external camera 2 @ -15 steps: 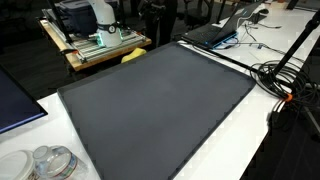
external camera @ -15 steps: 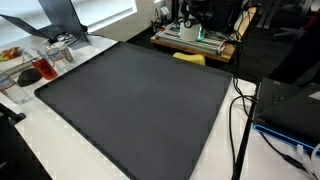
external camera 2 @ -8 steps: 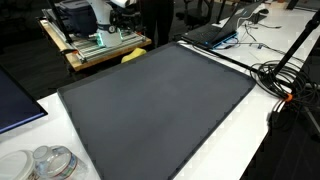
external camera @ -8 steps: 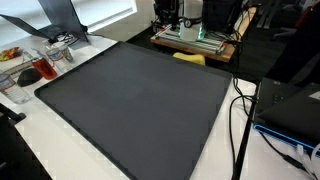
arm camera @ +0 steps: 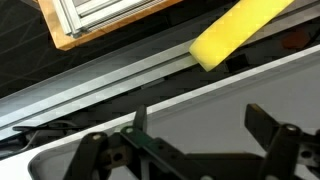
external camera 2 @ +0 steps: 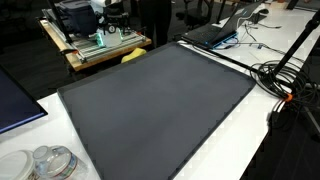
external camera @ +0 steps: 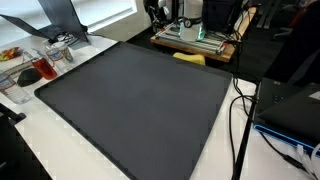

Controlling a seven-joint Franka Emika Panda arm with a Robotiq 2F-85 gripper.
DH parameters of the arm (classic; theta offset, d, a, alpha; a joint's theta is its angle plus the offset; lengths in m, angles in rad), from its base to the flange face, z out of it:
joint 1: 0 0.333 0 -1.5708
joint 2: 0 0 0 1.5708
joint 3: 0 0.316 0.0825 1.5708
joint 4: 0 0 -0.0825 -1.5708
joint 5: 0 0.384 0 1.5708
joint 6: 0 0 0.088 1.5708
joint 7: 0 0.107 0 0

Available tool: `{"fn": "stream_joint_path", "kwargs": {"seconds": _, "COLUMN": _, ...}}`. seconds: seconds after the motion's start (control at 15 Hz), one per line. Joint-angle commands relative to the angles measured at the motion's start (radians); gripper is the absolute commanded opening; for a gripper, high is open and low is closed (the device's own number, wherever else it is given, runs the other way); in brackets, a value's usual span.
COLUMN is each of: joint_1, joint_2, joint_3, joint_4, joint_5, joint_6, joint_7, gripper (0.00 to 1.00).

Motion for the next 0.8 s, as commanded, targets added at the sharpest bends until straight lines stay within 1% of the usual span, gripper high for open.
{"fn": "stream_joint_path", "kwargs": {"seconds": 0.0, "joint_1": -0.013, "joint_2": 0.061, "joint_3": -0.017, "joint_4": 0.040, "joint_5": 0.015, "joint_6": -0.001, "joint_7": -0.033, "gripper": 1.00}}
{"fn": "stream_joint_path", "kwargs": {"seconds": 0.2, "joint_1": -0.030, "joint_2": 0.155, "joint_3": -0.066, "joint_4": 0.091, "joint_5": 0.033, "joint_6": -0.004, "joint_7": -0.086, "gripper": 1.00}}
{"fn": "stream_joint_path", "kwargs": {"seconds": 0.33, "joint_1": -0.035, "joint_2": 0.227, "joint_3": -0.111, "joint_4": 0.133, "joint_5": 0.062, "joint_6": -0.029, "joint_7": -0.164, "gripper": 1.00}}
{"fn": "stream_joint_path", "kwargs": {"seconds": 0.53, "joint_1": -0.054, "joint_2": 0.333, "joint_3": -0.179, "joint_4": 0.193, "joint_5": 0.126, "joint_6": -0.074, "joint_7": -0.315, "gripper": 1.00}}
{"fn": "stream_joint_path", "kwargs": {"seconds": 0.73, "joint_1": -0.085, "joint_2": 0.427, "joint_3": -0.224, "joint_4": 0.240, "joint_5": 0.172, "joint_6": -0.143, "joint_7": -0.469, "gripper": 1.00}}
